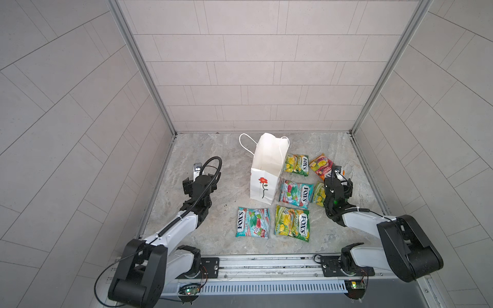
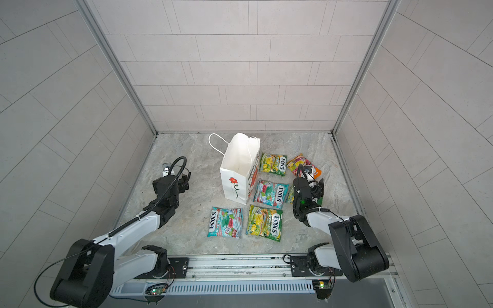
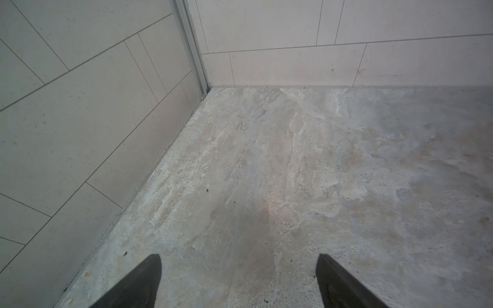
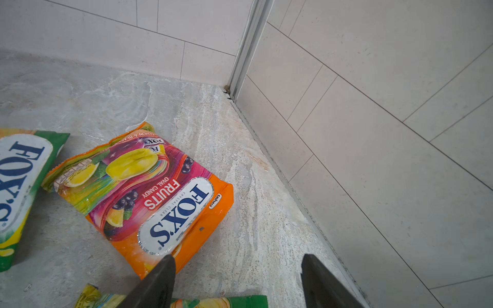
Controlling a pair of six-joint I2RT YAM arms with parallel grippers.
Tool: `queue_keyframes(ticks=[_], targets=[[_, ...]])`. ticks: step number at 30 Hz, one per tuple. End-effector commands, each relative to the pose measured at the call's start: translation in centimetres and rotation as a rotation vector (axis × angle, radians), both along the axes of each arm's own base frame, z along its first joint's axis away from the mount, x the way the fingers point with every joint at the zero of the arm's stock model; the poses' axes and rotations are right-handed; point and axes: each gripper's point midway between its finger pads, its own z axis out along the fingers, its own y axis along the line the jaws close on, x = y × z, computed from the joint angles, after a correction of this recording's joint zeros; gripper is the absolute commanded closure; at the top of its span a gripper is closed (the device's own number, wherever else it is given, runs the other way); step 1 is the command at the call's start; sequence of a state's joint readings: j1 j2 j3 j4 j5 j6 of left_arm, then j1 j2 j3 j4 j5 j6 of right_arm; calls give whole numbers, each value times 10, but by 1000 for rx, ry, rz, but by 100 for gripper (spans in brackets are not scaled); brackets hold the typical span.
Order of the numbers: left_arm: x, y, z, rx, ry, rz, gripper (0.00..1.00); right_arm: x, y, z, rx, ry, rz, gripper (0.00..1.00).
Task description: Take the snacks out of the paper bag
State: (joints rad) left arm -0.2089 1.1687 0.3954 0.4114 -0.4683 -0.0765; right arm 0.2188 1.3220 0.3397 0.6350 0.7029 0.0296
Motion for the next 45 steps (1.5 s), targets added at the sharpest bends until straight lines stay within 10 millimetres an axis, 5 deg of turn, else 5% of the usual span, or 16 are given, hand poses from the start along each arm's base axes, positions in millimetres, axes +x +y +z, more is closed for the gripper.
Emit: queue_keyframes(ticks=[1,19,35,41,45], targets=[[12,0,10,1,-74,-38,4,14,7,8,1,-32,51,24],[27,17,-24,-177,-228,-166,0,19,-16,5,207,-241,96,22],[45,22,-43,-186,-137,-143,0,34,-1,-18,211,-202,195,20],[46,20,-42,-175,-130,-142,0,43,1,-21,173,-139,175,1],[48,17,-42,-176,-122,-161,0,44,2,-22,170,-131,175,1]])
